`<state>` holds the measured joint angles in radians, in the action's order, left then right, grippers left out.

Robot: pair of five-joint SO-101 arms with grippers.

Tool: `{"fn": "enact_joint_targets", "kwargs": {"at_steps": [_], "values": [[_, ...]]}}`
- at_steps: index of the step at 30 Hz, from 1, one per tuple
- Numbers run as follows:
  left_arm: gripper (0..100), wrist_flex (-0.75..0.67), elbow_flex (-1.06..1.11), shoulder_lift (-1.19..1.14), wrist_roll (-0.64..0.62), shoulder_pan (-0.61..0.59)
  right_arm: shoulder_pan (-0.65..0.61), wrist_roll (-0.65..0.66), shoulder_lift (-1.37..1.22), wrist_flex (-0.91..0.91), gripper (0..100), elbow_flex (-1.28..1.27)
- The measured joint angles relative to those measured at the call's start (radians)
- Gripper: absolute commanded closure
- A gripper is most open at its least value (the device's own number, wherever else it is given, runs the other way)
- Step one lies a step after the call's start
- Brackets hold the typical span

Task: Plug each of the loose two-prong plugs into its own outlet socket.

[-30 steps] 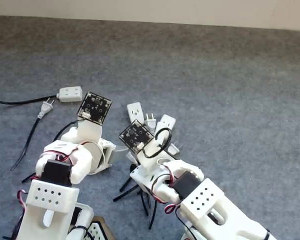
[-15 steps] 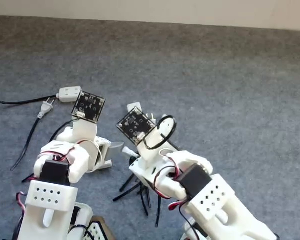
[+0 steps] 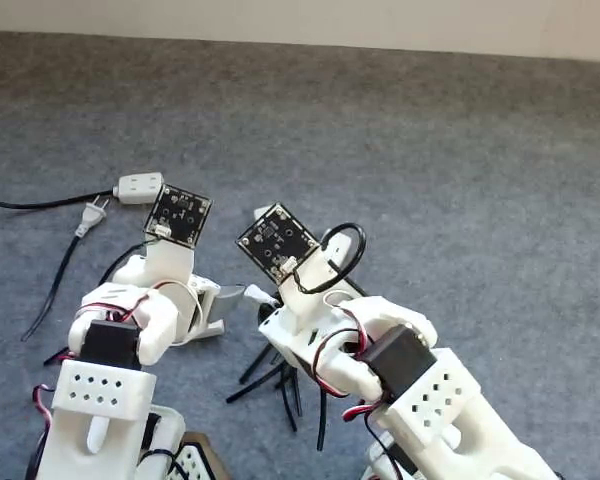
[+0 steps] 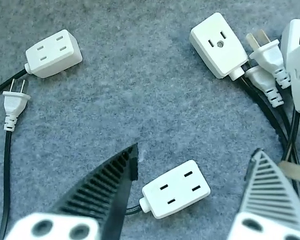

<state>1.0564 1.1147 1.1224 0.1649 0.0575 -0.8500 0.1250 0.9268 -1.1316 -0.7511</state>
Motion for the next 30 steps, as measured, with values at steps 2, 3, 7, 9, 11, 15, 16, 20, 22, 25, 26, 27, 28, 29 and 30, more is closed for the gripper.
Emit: {"fn": "enact_joint_targets", "kwargs": {"at_steps": [2, 3, 7, 9, 11, 15, 16, 20, 22, 25, 26, 27, 28, 29, 30], "values": [[65, 0.0, 0.003, 0.0, 0.0, 0.005, 0.0, 0.0, 0.0, 0.0, 99.3, 0.0], [65, 0.0, 0.011, 0.0, 0.0, 0.015, 0.0, 0.0, 0.0, 0.0, 99.3, 0.0], [65, -0.005, 0.04, 0.0, 0.003, 0.072, 0.0, 0.0, -0.005, 0.0, 99.3, 0.0], [65, -0.005, 0.041, 0.0, 0.005, 0.081, 0.0, 0.0, -0.005, 0.0, 99.3, 0.0], [65, -0.005, 0.044, 0.0, 0.026, 0.087, 0.0, 0.0, -0.005, 0.0, 99.3, 0.002], [65, -0.005, 0.043, 0.0, 0.04, 0.058, 0.0, 0.017, -0.005, 0.0, 99.3, 0.002], [65, -0.005, 0.034, 0.0, 0.041, 0.031, 0.0, 0.032, -0.005, 0.0, 99.3, 0.002], [65, -0.005, -0.069, -0.006, 0.043, -0.19, 0.035, 0.057, -0.028, 0.0, 99.3, -0.037], [65, 0.003, -0.146, -0.028, 0.043, -0.313, 0.048, 0.057, -0.077, 0.0, 99.3, -0.037], [65, 0.077, -0.287, -0.124, 0.043, -0.433, 0.055, 0.043, -0.172, 0.0, 99.3, -0.017], [65, 0.106, -0.341, -0.173, 0.043, -0.468, 0.055, 0.026, -0.203, 0.003, 99.3, -0.002], [65, 0.133, -0.399, -0.226, 0.043, -0.502, 0.057, 0.011, -0.226, 0.011, 99.3, 0.014], [65, 0.161, -0.459, -0.281, 0.043, -0.54, 0.058, -0.005, -0.239, 0.021, 99.3, 0.026], [65, 0.178, -0.523, -0.341, 0.043, -0.578, 0.058, -0.018, -0.247, 0.031, 99.3, 0.038], [65, 0.195, -0.586, -0.402, 0.043, -0.623, 0.058, -0.04, -0.253, 0.043, 99.3, 0.046]]}}
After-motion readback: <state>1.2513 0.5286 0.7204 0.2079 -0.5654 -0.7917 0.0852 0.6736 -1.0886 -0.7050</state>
